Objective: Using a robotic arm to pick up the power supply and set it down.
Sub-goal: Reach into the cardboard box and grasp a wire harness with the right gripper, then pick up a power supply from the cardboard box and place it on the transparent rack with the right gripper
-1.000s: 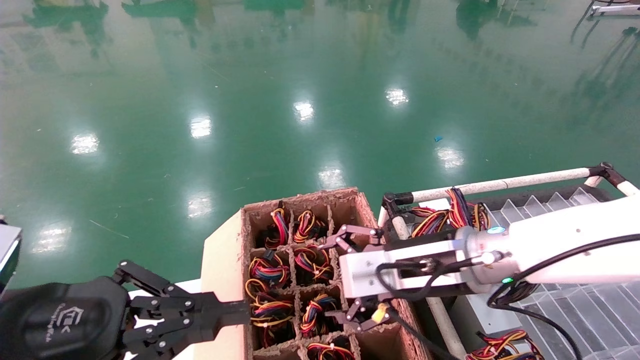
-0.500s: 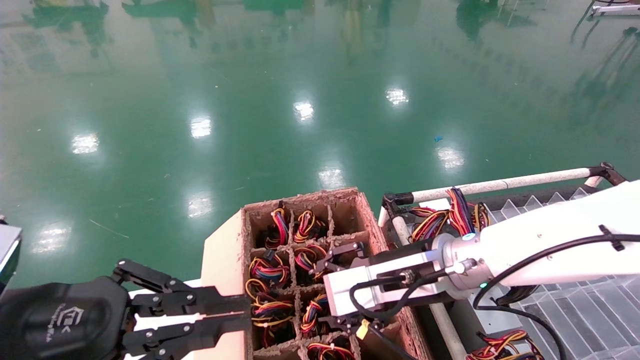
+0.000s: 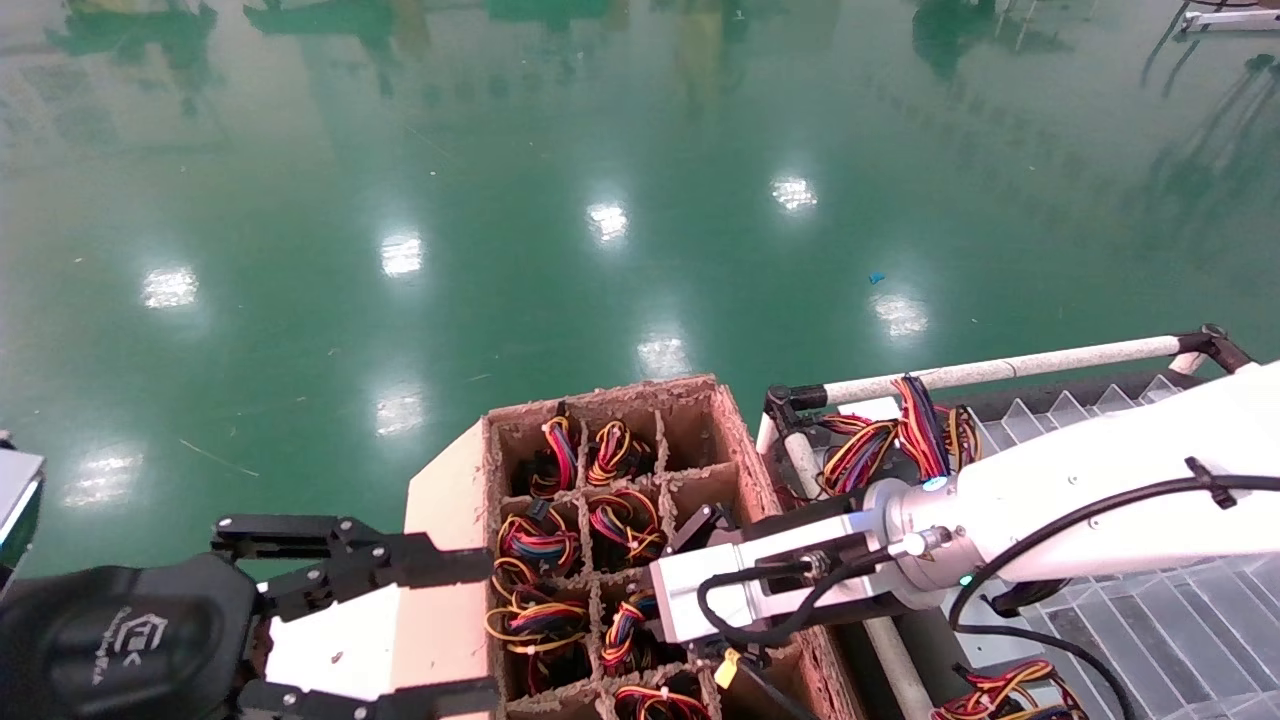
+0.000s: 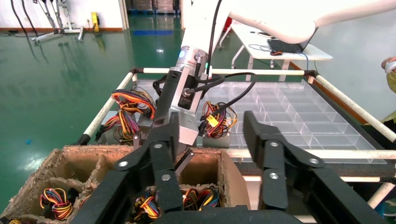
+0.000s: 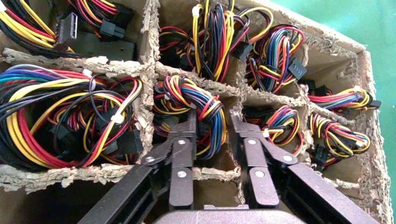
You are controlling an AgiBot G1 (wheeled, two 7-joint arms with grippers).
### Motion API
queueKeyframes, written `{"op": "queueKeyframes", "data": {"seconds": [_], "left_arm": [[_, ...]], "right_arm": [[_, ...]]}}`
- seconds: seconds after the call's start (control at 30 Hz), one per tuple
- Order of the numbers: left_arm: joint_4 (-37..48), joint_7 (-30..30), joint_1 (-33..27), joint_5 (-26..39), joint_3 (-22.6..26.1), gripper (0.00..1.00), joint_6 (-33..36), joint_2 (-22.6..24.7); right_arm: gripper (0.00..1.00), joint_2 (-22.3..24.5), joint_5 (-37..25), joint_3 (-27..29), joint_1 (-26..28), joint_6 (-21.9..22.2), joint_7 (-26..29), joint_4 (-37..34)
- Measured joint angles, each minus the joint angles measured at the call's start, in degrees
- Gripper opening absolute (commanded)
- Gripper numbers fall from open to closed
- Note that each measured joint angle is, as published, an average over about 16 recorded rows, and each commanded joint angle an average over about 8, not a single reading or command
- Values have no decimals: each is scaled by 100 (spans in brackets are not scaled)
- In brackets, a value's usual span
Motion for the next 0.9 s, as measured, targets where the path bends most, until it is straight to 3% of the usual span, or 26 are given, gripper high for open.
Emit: {"op": "queueKeyframes", "data": {"seconds": [0.4,0.9], "left_arm": [[0,2,-1,-3,5,100,-2,-2],[0,5,-2,-7,11,100,-5,-4]], "right_arm": [[0,177,264,159,-23,-47,168,82],[0,872,1561,1130,16,161,201,277]]}}
